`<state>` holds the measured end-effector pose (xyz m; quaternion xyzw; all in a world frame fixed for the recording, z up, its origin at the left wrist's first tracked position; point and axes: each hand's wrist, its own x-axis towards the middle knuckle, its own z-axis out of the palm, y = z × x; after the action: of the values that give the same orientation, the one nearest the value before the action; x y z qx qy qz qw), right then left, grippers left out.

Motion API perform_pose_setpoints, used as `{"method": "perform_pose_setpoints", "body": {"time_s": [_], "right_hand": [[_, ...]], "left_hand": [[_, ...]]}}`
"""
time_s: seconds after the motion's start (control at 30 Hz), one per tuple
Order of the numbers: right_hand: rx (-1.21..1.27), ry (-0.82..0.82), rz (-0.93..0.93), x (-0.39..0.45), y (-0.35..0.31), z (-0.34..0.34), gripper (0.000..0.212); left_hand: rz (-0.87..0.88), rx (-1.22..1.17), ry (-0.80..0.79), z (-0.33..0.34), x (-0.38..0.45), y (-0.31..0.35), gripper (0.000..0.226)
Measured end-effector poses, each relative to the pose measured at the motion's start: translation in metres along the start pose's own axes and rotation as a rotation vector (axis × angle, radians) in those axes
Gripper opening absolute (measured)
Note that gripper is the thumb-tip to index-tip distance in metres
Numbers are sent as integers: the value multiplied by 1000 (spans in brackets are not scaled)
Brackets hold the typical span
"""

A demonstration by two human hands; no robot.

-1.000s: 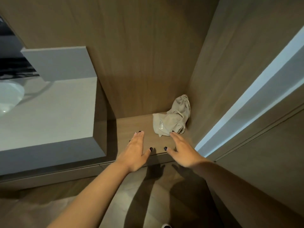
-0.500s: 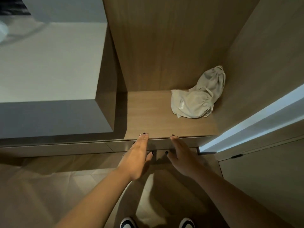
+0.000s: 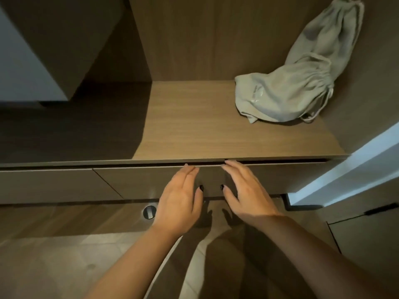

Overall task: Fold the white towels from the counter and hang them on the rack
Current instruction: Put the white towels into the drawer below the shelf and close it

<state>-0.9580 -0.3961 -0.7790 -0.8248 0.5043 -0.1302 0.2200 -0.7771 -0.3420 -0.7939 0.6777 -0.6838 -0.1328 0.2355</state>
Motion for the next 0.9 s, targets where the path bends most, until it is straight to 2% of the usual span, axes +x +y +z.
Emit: {"method": "perform_pose_setpoints", "body": {"time_s": [0.13, 0.23, 0.37, 0.67, 0.77, 0.9], "right_hand": [[-18, 133, -100, 11, 39, 45, 58], [-47, 243, -118, 18, 61, 76, 60], [-118, 370, -150, 26, 70, 95, 56], [-405, 457, -128, 46, 66, 101, 58], [-466, 494, -156, 41, 66, 101, 49], [-426, 484, -170, 29, 63, 94, 34]], "left_hand": [[-33, -9, 274, 46, 15, -30, 40], [-12, 37, 342, 69, 24, -44, 41], [60, 158, 337, 84, 29, -52, 44], [82, 418, 321, 97, 44, -60, 52], [165, 391, 335, 89, 39, -64, 41], [219, 278, 280, 81, 28, -63, 31]]}}
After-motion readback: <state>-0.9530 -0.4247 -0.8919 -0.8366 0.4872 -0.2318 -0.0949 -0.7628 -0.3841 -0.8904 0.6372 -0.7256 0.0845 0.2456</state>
